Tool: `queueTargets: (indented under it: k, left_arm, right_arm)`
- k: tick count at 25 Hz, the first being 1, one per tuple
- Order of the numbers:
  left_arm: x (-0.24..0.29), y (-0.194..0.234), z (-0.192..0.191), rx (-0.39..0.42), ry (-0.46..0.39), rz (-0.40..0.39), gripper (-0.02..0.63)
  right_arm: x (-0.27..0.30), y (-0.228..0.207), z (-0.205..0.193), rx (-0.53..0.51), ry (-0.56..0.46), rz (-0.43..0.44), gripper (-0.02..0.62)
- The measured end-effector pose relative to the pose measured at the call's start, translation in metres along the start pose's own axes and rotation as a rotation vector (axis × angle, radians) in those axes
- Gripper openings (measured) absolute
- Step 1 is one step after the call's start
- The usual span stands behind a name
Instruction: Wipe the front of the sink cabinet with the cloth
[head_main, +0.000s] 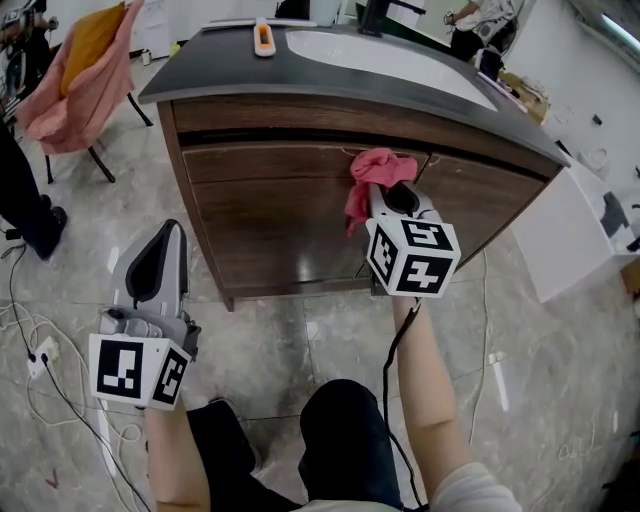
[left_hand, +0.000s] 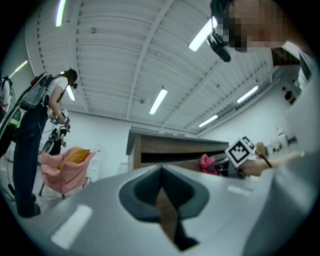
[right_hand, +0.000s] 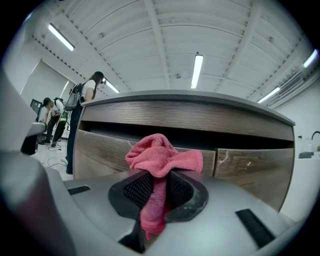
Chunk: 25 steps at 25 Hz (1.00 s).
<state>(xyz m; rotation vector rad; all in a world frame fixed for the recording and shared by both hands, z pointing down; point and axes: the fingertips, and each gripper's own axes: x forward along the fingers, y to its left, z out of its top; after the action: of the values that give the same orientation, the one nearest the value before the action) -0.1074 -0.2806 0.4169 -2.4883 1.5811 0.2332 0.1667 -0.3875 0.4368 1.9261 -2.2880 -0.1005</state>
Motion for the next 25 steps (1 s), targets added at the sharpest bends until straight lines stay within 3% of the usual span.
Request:
queueTargets:
  k: [10,15,21,25]
  left_arm:
    - [-0.004,0.007,0.003,-0.009,-0.016,0.015,0.005]
    - [-0.004,0.005,0.003,-0.003,-0.012,0.014,0.005]
    - [-0.005,0.003,0.004,0.007,-0.013,0.013,0.005]
    - [-0.007,0.004,0.005,0.01,-0.013,0.02,0.005]
  right_arm:
    - [-0.011,-0.061,-0.008,-0.016,0.025,-0.11,0.06]
    - [-0.01,-0.057,-0.022,-0.03,0.012,-0.124,0.06]
    - [-0.005,-0.047,-0.066,-0.004,0.071,-0.095,0.06]
    - [-0.004,-0.043,-0.069,-0.036,0.09,-0.118,0.06]
